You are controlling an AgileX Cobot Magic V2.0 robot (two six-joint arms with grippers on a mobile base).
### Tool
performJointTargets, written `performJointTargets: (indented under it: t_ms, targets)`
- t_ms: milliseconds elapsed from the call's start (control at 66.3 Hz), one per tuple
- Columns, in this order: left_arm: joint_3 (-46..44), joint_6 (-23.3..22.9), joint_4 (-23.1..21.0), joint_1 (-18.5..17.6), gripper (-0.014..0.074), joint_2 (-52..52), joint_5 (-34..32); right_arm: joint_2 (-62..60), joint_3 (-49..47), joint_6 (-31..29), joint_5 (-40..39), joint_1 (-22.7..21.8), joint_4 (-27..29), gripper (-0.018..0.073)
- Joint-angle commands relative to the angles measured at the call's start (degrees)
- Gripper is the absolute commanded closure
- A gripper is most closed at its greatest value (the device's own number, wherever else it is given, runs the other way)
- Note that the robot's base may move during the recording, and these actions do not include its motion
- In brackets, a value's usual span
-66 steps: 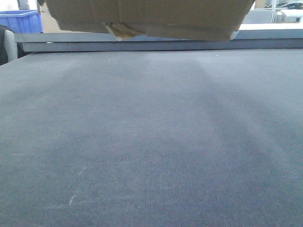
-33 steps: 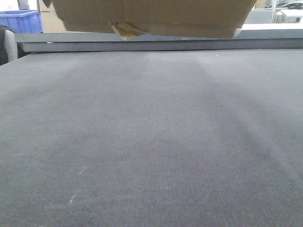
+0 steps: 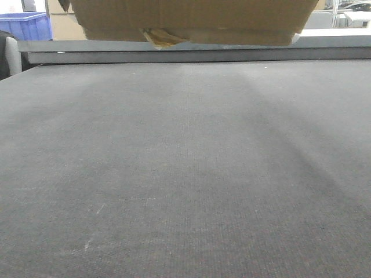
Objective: Stack two boxes on right shelf middle
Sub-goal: 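Lift the two stacked boxes off the table with both grippers, then carry the held box stack while the base drives to the shelf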
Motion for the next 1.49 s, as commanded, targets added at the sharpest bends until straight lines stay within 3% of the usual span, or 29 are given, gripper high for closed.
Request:
performJointTargets:
  t_ms: [0,90,196,422,1478]
  targets:
    - [-1.05,0.06,0.83,-1.54,0.0708,0.23,-2.55,-0.66,-0.66,-3.24,-0.74,-1.53,1.45,0.0723]
    - [-1.05,-2.7,3.4,-2.77,0.0708,0.62,-2.55,-0.8,-0.66,-6.86,-1.19,-3.64,7.08,0.0724]
    - [-1.05,-6.13,3.63,-2.75,0.0708,0.67,-3.87,-0.8,-0.66,-7.23,-1.06,-5.07,8.16,0.0724]
    - [-1.05,-6.12,4.36,-2.75,0.0708,0.67,-6.96,-0.8,-0.66,-7.65,-4.36,-5.07,7.81,0.0724]
    - [-1.05,-6.12,4.36,-2.75,0.0708,0.67,-6.96,-0.8,-0.66,-7.65,-6.79,-5.07,7.81,0.0722]
